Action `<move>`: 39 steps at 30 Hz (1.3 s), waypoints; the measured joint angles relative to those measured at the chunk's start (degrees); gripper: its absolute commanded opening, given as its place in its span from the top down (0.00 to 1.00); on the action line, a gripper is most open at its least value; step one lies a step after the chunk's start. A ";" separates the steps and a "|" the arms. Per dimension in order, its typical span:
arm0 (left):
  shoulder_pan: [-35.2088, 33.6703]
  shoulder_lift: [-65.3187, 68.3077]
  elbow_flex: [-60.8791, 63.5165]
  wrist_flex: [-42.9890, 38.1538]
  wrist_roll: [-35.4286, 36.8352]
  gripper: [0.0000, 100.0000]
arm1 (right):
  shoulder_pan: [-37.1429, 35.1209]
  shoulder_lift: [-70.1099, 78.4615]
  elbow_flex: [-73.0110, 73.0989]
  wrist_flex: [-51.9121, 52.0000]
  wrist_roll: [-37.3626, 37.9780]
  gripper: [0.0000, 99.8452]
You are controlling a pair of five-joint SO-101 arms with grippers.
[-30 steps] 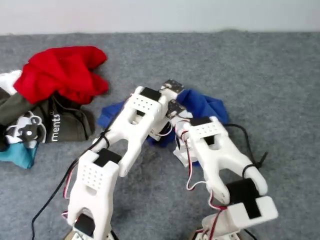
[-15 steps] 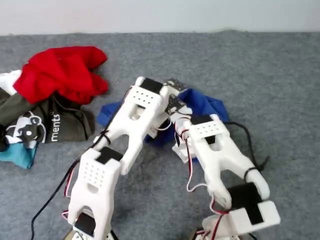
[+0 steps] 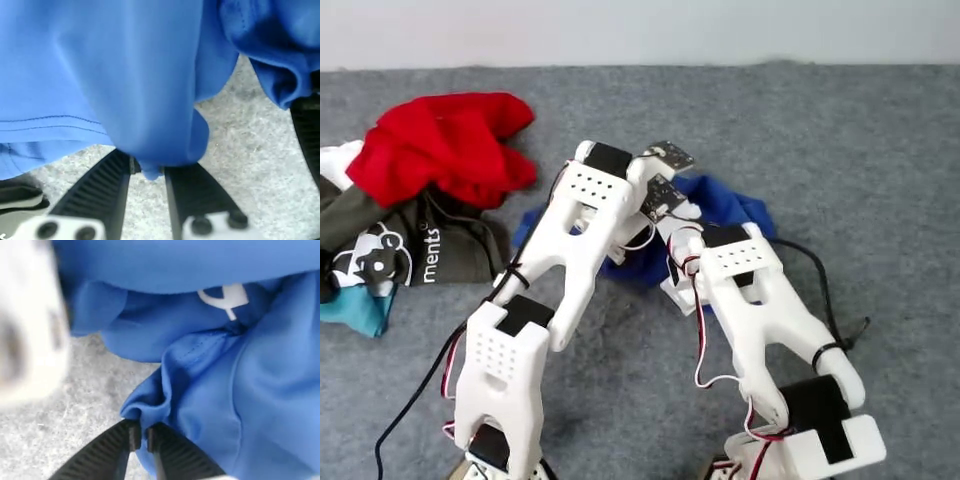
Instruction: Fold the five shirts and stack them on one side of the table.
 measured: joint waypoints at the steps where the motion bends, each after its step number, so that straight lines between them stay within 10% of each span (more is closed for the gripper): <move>1: -0.26 0.00 0.00 0.00 -0.26 0.98 | 0.00 -1.58 0.00 0.79 0.18 0.99; 22: -3.69 16.53 -2.99 -8.70 -1.58 0.98 | -0.18 -36.04 14.86 3.43 6.77 0.99; 39: -9.14 10.29 -15.65 -0.09 -1.67 0.98 | 26.64 -48.97 15.03 0.44 -1.41 0.99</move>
